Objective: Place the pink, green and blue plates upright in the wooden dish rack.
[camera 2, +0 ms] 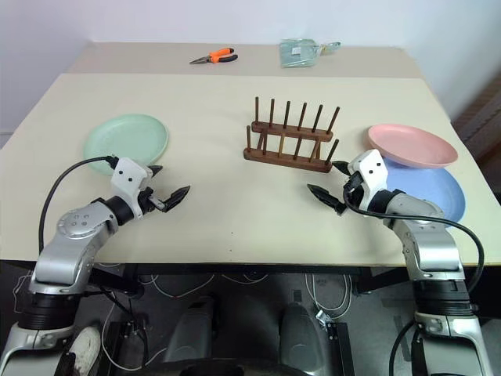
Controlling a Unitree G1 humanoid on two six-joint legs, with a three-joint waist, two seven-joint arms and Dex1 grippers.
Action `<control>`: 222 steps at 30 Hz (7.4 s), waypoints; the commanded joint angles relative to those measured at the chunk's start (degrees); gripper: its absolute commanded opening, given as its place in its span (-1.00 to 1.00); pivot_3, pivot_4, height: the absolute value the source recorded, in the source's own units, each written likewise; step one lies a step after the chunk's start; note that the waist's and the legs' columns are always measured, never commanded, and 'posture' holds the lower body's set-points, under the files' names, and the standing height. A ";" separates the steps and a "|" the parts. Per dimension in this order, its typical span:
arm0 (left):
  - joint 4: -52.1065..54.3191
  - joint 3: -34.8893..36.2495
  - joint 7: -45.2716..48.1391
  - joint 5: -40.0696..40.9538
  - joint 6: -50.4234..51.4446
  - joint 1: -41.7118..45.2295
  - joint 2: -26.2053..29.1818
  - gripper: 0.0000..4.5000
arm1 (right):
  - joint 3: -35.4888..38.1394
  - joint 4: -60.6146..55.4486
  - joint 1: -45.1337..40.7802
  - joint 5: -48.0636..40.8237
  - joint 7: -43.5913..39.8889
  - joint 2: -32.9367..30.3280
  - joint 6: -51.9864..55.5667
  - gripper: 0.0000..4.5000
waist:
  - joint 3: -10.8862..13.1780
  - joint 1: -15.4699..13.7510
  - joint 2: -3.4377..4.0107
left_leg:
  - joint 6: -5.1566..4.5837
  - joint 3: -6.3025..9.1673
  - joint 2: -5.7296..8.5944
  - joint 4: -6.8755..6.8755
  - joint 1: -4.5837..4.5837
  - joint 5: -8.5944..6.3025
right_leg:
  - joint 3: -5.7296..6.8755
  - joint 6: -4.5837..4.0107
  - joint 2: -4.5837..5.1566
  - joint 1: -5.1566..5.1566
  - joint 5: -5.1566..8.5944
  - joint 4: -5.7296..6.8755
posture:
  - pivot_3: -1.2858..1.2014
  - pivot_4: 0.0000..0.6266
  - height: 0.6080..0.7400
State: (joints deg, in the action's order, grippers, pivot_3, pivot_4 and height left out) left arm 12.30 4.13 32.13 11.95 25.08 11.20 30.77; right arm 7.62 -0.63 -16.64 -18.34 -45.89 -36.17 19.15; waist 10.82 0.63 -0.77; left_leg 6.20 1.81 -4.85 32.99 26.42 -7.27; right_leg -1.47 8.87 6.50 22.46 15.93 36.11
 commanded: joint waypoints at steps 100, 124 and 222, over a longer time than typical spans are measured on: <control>-5.46 -3.68 14.11 8.51 2.73 10.05 -6.30 0.96 | 1.27 63.61 -43.54 15.33 45.79 26.44 -17.57 -0.66 | 0.01 0.68 0.25 | -0.05 0.06 0.01 -0.08 0.01 0.00 | 0.05 0.34 -0.02 0.04 -0.08 0.23 | 0.03 -0.52 1.00; -6.38 -5.86 14.76 8.51 1.51 8.27 -4.37 0.96 | -7.46 -33.40 3.51 5.85 41.91 24.98 45.15 -0.06 | -0.05 -0.10 0.28 | -0.04 0.06 0.00 -0.01 0.06 -0.02 | 0.04 -0.05 -0.01 0.02 0.06 0.02 | 0.03 -0.52 1.00; -18.72 -17.73 -3.65 -7.69 -2.98 13.16 -17.30 0.96 | -16.86 -17.87 2.53 21.70 4.71 3.35 -2.44 -0.98 | -0.15 -1.55 0.23 | -0.09 0.05 0.05 0.10 -0.02 -0.05 | 0.03 -0.02 0.00 -0.12 0.04 -0.03 | 0.03 -0.52 1.00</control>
State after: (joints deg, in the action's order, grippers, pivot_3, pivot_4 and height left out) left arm -4.87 -11.32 30.35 6.19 21.49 24.14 14.67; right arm -12.08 -15.08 -14.74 4.99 -40.70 -31.70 16.17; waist 10.68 -0.92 -0.54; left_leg 6.11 1.85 -4.79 33.11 26.40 -7.33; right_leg -1.43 8.85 6.50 22.31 15.98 36.06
